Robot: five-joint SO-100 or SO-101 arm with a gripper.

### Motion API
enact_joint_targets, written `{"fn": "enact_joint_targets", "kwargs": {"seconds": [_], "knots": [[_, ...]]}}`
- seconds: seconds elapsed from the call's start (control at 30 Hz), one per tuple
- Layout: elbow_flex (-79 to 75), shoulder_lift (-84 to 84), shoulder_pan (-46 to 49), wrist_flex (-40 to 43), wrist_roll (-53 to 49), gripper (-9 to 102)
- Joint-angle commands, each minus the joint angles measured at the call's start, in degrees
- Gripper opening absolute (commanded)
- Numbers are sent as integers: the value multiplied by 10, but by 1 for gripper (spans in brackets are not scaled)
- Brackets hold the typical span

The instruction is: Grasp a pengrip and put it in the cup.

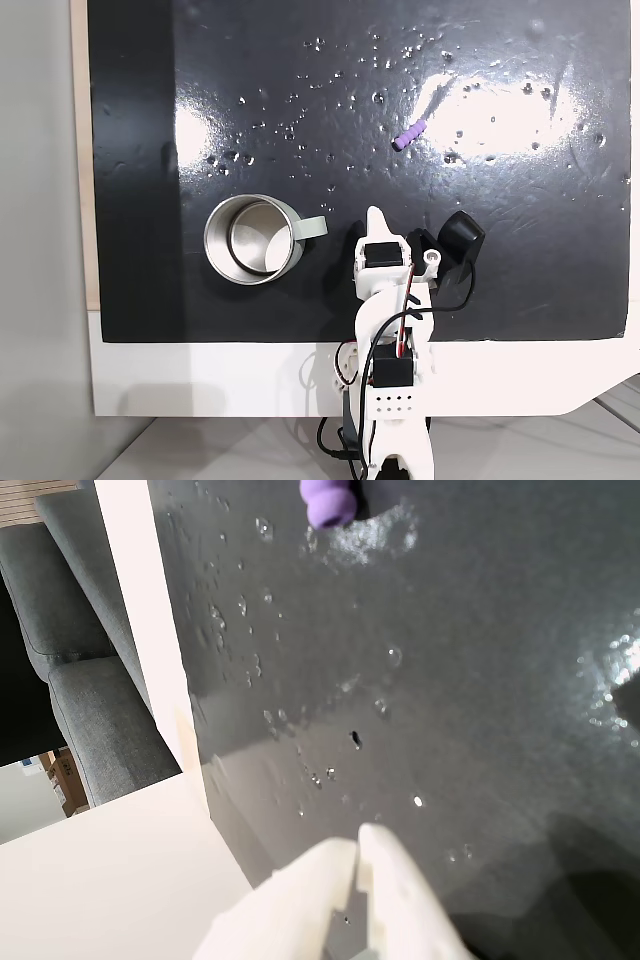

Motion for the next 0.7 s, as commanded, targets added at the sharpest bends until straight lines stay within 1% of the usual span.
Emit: {"fn": "enact_joint_targets", "kwargs": {"seconds": [0.0,0.43,0.6,0.67], "knots": [[-2,7,-33,-25,-34,0],[-7,7,-38,-24,-45,0],[-98,4,-43,43,-59,0],[-157,-34,-48,65,-70,0]]}}
